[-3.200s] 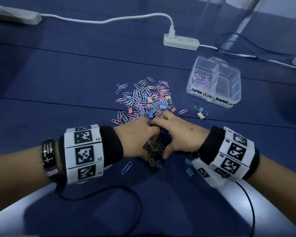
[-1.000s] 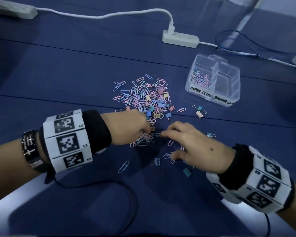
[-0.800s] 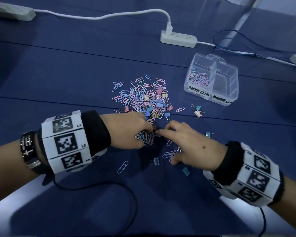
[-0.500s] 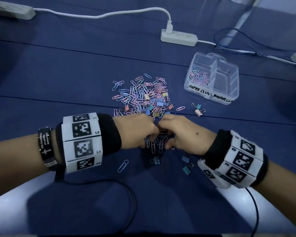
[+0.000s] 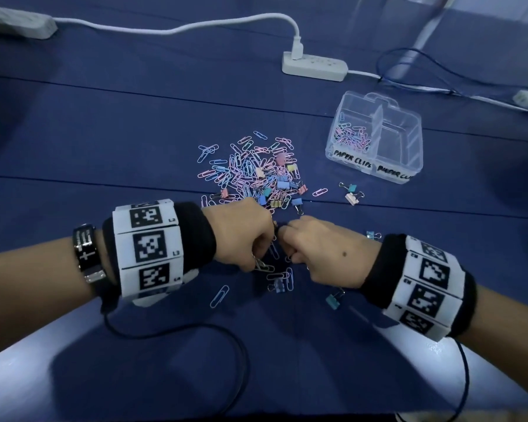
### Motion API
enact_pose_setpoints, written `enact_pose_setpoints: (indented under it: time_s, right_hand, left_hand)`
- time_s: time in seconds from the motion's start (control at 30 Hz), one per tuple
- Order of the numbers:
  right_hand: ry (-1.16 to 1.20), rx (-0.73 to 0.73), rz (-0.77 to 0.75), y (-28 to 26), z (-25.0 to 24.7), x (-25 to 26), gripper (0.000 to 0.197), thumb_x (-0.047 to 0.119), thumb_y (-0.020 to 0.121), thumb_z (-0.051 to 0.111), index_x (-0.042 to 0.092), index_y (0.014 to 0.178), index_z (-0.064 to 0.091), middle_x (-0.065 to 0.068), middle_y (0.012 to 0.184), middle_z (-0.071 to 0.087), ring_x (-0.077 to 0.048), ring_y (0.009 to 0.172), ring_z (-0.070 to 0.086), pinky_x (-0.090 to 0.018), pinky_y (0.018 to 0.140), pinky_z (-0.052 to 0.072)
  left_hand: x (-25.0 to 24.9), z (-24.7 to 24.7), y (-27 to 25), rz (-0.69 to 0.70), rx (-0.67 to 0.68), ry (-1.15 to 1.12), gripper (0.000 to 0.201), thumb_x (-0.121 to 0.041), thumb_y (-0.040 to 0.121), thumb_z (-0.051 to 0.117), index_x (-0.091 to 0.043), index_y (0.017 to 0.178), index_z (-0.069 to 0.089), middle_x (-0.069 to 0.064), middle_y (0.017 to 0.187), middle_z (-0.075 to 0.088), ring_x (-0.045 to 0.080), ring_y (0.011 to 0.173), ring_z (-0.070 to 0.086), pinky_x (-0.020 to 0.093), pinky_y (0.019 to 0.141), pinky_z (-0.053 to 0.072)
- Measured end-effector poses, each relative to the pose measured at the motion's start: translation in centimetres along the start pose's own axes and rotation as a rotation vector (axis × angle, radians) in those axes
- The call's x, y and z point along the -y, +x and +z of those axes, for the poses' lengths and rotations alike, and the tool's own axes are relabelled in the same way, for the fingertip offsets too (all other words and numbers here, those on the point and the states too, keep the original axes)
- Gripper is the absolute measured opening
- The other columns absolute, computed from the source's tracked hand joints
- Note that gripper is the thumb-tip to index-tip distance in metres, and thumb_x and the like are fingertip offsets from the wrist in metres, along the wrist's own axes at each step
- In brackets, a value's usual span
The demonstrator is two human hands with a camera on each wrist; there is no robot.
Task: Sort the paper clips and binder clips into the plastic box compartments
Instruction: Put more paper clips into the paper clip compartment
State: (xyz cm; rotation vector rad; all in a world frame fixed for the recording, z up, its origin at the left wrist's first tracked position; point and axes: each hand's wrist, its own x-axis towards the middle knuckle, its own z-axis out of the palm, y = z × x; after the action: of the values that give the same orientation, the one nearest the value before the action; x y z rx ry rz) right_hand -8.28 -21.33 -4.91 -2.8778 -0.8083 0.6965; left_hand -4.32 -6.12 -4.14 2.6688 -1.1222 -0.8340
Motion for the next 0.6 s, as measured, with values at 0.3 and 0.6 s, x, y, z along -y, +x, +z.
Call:
enact_pose_setpoints:
  time_s: [0.3,0.6]
  right_hand:
    - [0.098,-0.002,-0.031,-0.5,0.2,-0.8,0.019,-0.003,0.082,0.047,0.014,0.086,0.041,-0.005,0.091,0.048,-0.023,0.082,0.050,-0.037,0.075,0.047]
    - [0.372,-0.057,0.056,-2.1,-0.7,-2.6,0.004,0.009,0.084,0.057,0.010,0.085,0.060,-0.005,0.081,0.065,-0.005,0.060,0.052,-0.017,0.062,0.045]
  left_hand:
    - [0.8,-3.4,0.1,-0.102,-0.103,-0.211,0.007,-0.009,0.068,0.069,-0.016,0.071,0.068,0.004,0.067,0.070,0.008,0.054,0.059,0.008,0.047,0.042]
    - [-2.1,-13.1,11.1,-0.047,-0.463,-0.515,0.017,-0.007,0.068,0.071,-0.020,0.060,0.064,-0.014,0.029,0.052,-0.003,0.029,0.046,0.010,0.039,0.045]
